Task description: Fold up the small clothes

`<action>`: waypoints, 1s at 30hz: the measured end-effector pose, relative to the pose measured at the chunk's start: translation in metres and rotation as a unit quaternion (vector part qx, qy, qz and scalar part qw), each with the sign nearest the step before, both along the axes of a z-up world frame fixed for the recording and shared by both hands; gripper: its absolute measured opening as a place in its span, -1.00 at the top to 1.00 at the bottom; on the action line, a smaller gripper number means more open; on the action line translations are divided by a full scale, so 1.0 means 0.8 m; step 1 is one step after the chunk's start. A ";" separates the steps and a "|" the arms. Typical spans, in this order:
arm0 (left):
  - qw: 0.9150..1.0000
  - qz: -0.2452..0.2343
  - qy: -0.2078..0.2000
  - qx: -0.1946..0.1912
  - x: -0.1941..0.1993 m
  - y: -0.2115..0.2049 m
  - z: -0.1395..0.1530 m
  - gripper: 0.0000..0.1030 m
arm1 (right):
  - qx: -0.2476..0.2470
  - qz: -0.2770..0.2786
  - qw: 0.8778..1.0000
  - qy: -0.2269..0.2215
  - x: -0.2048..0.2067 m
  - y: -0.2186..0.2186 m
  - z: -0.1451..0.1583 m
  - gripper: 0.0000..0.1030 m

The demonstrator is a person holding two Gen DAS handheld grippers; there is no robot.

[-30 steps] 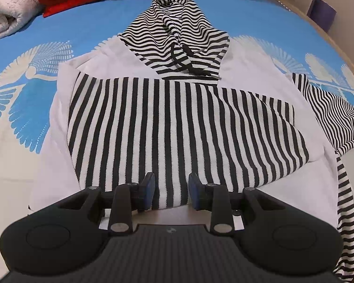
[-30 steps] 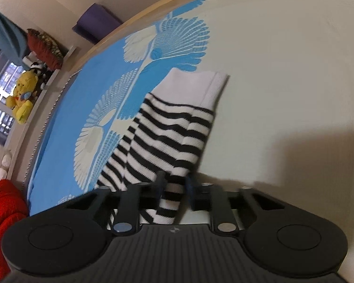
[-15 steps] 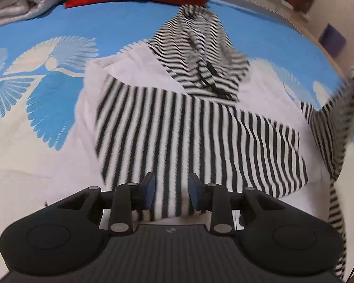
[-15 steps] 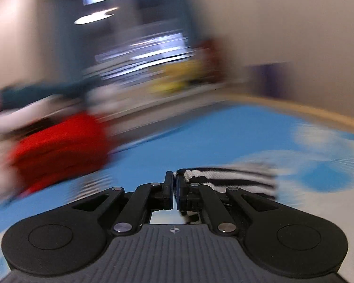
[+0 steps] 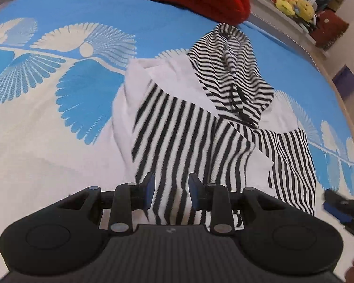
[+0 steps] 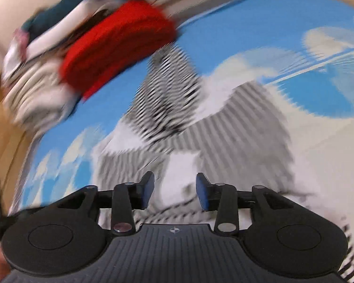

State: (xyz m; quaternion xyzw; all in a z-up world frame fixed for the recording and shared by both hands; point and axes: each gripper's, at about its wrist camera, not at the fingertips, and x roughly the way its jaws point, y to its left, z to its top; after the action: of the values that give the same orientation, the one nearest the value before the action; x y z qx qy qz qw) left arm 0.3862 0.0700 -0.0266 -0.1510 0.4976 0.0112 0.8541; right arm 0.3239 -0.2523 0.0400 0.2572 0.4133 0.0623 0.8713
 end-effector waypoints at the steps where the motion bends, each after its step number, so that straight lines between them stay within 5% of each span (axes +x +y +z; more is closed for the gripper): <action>1: 1.000 -0.007 -0.004 0.003 0.000 -0.007 0.000 0.33 | -0.009 -0.024 1.000 0.015 0.004 -0.013 -0.012 0.17; 3: 0.999 -0.028 -0.015 0.005 0.002 -0.025 -0.002 0.33 | -0.008 -0.084 0.993 0.077 0.013 -0.033 -0.040 0.14; 6: 0.998 -0.062 -0.034 0.000 0.007 -0.058 -0.003 0.33 | 0.041 -0.113 0.988 0.097 0.030 -0.055 -0.066 0.15; 8: 0.996 -0.083 -0.040 -0.003 0.011 -0.084 -0.009 0.32 | 0.032 -0.132 0.985 0.108 0.039 -0.069 -0.080 0.15; 12: 0.993 -0.112 -0.039 -0.002 0.019 -0.131 -0.030 0.00 | 0.073 -0.170 0.971 0.153 0.041 -0.096 -0.115 0.19; 17: 0.990 -0.139 -0.023 0.025 0.027 -0.178 -0.059 -0.48 | 0.103 -0.169 0.965 0.173 0.041 -0.102 -0.125 0.18; 20: 0.980 -0.169 -0.012 0.100 0.025 -0.207 -0.081 -0.53 | 0.115 -0.170 0.962 0.180 0.043 -0.104 -0.126 0.18; 22: 0.978 -0.166 -0.020 0.124 0.022 -0.212 -0.081 -0.36 | 0.118 -0.169 0.962 0.181 0.044 -0.106 -0.128 0.18; 24: 0.984 -0.129 -0.024 0.117 0.022 -0.196 -0.071 0.41 | 0.121 -0.168 0.961 0.182 0.042 -0.107 -0.126 0.18; 26: 0.991 -0.087 -0.031 0.099 0.021 -0.169 -0.058 0.74 | 0.118 -0.168 0.961 0.183 0.042 -0.107 -0.125 0.18; 28: 0.995 -0.010 -0.046 0.089 0.014 -0.129 -0.037 0.84 | 0.115 -0.170 0.961 0.184 0.043 -0.106 -0.124 0.18; 30: 0.986 0.121 -0.063 0.097 -0.006 -0.076 -0.016 0.83 | 0.111 -0.172 0.961 0.184 0.042 -0.103 -0.123 0.18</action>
State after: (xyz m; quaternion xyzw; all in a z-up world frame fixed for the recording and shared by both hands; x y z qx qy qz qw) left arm 0.3814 0.0091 -0.0396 -0.1270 0.4175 0.1535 0.8866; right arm 0.3574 -0.3349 -0.0585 0.4266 0.5066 -0.0915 0.7437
